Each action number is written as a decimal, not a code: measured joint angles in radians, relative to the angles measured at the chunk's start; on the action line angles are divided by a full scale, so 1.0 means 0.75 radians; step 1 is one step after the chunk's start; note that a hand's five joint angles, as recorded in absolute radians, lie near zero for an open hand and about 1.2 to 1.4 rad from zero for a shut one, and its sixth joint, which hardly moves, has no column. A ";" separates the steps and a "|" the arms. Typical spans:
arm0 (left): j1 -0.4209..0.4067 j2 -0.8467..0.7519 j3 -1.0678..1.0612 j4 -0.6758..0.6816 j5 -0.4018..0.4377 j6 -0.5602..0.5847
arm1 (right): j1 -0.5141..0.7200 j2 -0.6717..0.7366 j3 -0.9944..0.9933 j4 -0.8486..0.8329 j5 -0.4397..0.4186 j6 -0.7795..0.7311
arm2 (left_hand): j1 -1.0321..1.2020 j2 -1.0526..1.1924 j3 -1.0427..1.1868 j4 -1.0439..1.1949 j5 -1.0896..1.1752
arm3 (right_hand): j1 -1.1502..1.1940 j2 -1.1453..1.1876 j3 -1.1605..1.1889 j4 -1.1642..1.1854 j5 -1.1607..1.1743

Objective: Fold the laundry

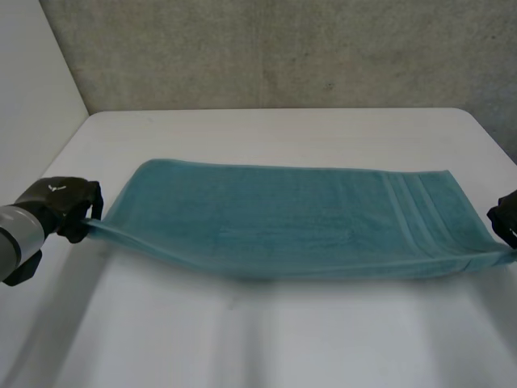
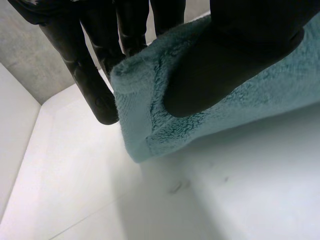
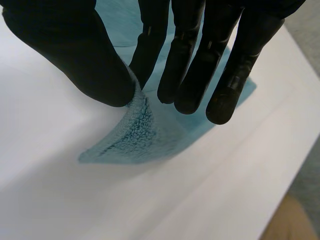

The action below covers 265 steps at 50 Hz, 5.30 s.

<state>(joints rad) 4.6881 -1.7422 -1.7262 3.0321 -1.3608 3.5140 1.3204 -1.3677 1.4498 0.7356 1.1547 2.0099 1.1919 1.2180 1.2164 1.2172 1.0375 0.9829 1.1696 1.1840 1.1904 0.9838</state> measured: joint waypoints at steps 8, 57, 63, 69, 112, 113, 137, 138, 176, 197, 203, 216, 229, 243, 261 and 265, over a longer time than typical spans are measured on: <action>-0.020 -0.172 0.109 0.174 -0.016 0.035 | 0.119 0.214 -0.091 -0.313 0.056 0.028 | 0.000 0.000 0.000 0.000 0.000 | 0.000 0.000 0.000 0.000 0.000; -0.187 -1.233 1.267 0.569 -0.139 -0.005 | 0.479 1.181 -0.822 -1.525 0.357 0.077 | -0.362 -0.404 -0.395 -0.366 -0.351 | -0.643 -0.721 -0.693 -0.699 -0.635; -0.209 -1.220 1.233 0.579 -0.133 -0.004 | 0.490 1.184 -0.835 -1.521 0.365 0.102 | -1.186 -1.222 -1.212 -1.216 -1.203 | -1.042 -1.270 -1.295 -1.285 -1.221; -0.221 -1.159 1.178 0.607 -0.133 -0.004 | 0.495 1.148 -0.821 -1.514 0.365 0.195 | -1.306 -1.346 -1.340 -1.344 -1.324 | -1.043 -1.272 -1.301 -1.286 -1.222; -0.245 -0.214 0.210 0.653 -0.135 -0.238 | 0.050 0.601 -0.329 -0.725 -0.098 0.903 | -1.328 -1.374 -1.370 -1.373 -1.347 | -0.697 -0.842 -0.857 -0.867 -0.853; -0.245 -0.215 0.210 0.653 -0.135 -0.237 | 0.049 0.618 -0.331 -0.734 -0.098 0.899 | -1.328 -1.374 -1.370 -1.373 -1.347 | -0.665 -0.802 -0.821 -0.832 -0.817; -0.244 -0.229 0.176 0.668 -0.133 -0.239 | 0.034 0.841 -0.421 -0.837 -0.075 0.842 | -1.328 -1.372 -1.370 -1.370 -1.347 | -0.236 -0.290 -0.300 -0.306 -0.305; -0.244 -0.229 0.176 0.668 -0.133 -0.239 | 0.034 0.844 -0.423 -0.837 -0.074 0.841 | -1.328 -1.372 -1.370 -1.370 -1.347 | -0.236 -0.289 -0.299 -0.304 -0.305; -0.237 -0.206 0.155 0.668 -0.134 -0.239 | 0.049 0.700 -0.785 -0.891 0.174 0.786 | -1.326 -1.366 -1.364 -1.367 -1.347 | -0.029 0.004 -0.004 0.000 -0.009; -0.215 -0.158 0.108 0.668 -0.135 -0.241 | 1.162 1.012 -0.988 -1.179 0.000 0.793 | -1.326 -1.366 -1.364 -1.367 -1.347 | -0.029 0.004 -0.001 0.001 -0.002; -0.211 -0.158 0.104 0.668 -0.135 -0.241 | 1.323 1.169 -1.061 -1.192 -0.048 0.789 | -1.326 -1.366 -1.364 -1.367 -1.347 | -0.029 0.004 -0.001 0.001 -0.002; -0.254 -0.229 0.174 0.670 -0.133 -0.236 | 1.375 1.279 -1.207 -1.025 0.160 0.750 | -1.326 -1.366 -1.364 -1.367 -1.347 | -1.038 -1.257 -1.277 -1.277 -1.216; -0.540 -0.543 0.493 0.669 -0.085 -0.227 | 1.024 0.726 -0.567 -0.943 0.373 1.119 | -1.325 -1.365 -1.364 -1.367 -1.347 | -1.043 -1.273 -1.296 -1.286 -1.223; -0.600 -0.768 0.631 0.665 -0.001 -0.167 | 0.734 0.633 -0.071 -1.074 0.270 1.209 | -1.323 -1.356 -1.355 -1.355 -1.343 | -0.811 -0.995 -1.009 -1.020 -0.983; -0.525 -0.541 0.383 0.639 -0.085 -0.142 | 0.789 0.640 -0.322 -1.192 0.293 0.746 | -1.323 -1.354 -1.353 -1.354 -1.343 | -0.081 0.005 -0.029 0.000 -0.023; -0.507 -0.460 0.309 0.640 -0.089 -0.146 | 0.940 0.695 -0.531 -1.103 0.286 0.633 | -1.323 -1.354 -1.353 -1.354 -1.343 | -0.081 0.005 -0.013 0.000 -0.018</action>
<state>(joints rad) 4.3077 -2.0875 -1.4943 3.5119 -1.4273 3.4047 2.0251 -0.8462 1.0519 -0.0915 1.3695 2.4850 0.1993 0.2027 0.2017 0.2013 0.0301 0.9220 1.1737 1.1744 1.1907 0.9705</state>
